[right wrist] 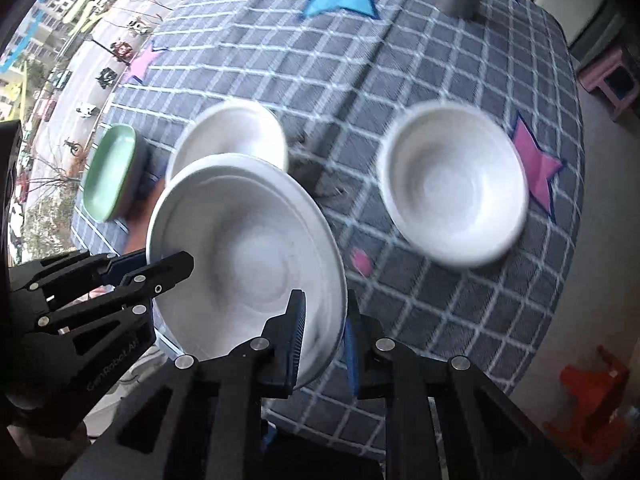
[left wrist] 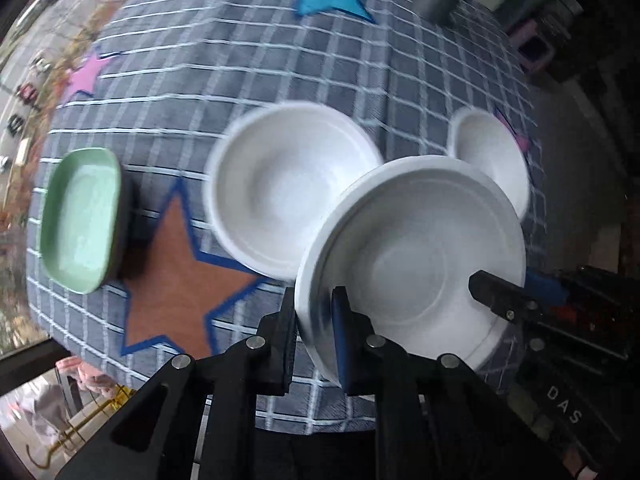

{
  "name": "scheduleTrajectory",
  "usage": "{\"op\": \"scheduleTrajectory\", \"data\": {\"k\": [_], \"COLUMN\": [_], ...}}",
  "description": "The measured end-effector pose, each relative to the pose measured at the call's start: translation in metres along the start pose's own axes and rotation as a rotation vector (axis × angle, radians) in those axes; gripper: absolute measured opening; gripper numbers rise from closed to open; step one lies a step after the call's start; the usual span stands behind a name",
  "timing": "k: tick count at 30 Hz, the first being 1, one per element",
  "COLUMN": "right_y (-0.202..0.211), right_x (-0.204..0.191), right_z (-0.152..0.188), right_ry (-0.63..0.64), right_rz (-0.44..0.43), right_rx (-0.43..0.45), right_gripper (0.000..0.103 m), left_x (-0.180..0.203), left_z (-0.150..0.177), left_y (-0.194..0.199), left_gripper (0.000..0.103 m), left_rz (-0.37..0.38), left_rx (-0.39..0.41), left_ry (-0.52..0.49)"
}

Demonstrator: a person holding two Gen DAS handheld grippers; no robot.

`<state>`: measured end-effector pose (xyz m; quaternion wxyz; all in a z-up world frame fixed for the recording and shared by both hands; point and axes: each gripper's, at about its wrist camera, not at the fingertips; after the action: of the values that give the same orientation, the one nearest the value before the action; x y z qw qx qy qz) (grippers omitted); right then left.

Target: Organize plates and bowls

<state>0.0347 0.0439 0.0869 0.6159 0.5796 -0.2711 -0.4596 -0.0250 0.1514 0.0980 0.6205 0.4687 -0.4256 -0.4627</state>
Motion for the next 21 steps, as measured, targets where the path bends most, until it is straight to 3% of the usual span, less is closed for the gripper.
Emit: {"op": "scheduleTrajectory", "data": {"k": [10,12,13,14,15,17,21], "right_y": [0.017,0.016,0.011,0.007,0.006,0.005,0.008], "right_x": [-0.037,-0.042,-0.044,-0.044,-0.042,-0.034,-0.001], "right_z": [-0.051,-0.06,-0.067,-0.072,-0.073,-0.072,-0.055], "right_ry": [0.041,0.038,0.037,0.034,0.018,-0.005,-0.11], "right_rz": [0.02,0.019,0.019,0.035,0.086,0.115,0.068], "right_rx": [0.022,0.013,-0.002,-0.01,0.001,0.021,0.035], "right_gripper": [0.02,0.022,0.037,0.069,0.078,0.083,0.083], "left_x": [-0.036,-0.044,-0.046,-0.048,-0.053,-0.058,-0.05], "left_z": [-0.03,-0.032,-0.034,-0.036,-0.036,-0.035,-0.032], "left_y": [0.019,0.022,0.022,0.021,0.02,0.016,0.015], "left_gripper": [0.019,0.028,0.04,0.047,0.049,0.049,0.049], "left_rz": [-0.04,-0.075,-0.094,-0.11,-0.122,-0.114,-0.06], "left_rx": [0.038,0.042,0.044,0.045,0.043,0.031,0.019], "left_ry": [0.088,0.103,0.107,0.111,0.118,0.123,0.106]}}
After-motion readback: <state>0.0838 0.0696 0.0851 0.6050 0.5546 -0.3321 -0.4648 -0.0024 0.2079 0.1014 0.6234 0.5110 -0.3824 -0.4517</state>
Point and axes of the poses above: each gripper's, at about its wrist camera, not at the fingertips, and y roughly against the way its jaws point, x to its right, z to its underside, and after that the axes turned 14 degrees about -x, right-handed
